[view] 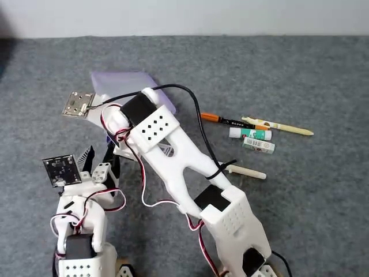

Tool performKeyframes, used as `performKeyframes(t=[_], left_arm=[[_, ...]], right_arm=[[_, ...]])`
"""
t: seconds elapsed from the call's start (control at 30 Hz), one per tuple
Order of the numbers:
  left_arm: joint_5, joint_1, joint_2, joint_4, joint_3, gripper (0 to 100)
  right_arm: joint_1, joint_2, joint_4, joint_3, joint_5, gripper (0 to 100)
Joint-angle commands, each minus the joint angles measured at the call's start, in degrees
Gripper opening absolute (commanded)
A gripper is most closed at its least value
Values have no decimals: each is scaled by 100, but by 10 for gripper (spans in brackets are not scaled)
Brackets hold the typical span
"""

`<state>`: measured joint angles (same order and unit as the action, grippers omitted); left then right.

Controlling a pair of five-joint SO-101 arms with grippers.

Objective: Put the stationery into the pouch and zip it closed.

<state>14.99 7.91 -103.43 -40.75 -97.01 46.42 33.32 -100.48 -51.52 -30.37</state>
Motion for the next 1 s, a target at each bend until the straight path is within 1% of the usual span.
performKeyframes(t=[0.0, 0.23, 0.4, 0.63, 0.83, 0.97], left_arm=[[35, 18, 0, 123, 48, 174], [-97, 105, 0, 123, 48, 174], [-132, 343, 0, 105, 48, 174], [-132, 202, 0, 88, 48, 174], [-132, -79, 0, 88, 48, 173], [-281, -79, 0, 62, 48, 173]], right_arm=[[48, -664, -259, -123, 26, 9], [233, -681, -268, -62, 26, 9], [505, -1182, -251, 765, 53, 9], [549, -1631, -251, 1011, 70, 9], [945, -1666, -259, 1011, 70, 9], [1033, -1666, -259, 1020, 70, 9]])
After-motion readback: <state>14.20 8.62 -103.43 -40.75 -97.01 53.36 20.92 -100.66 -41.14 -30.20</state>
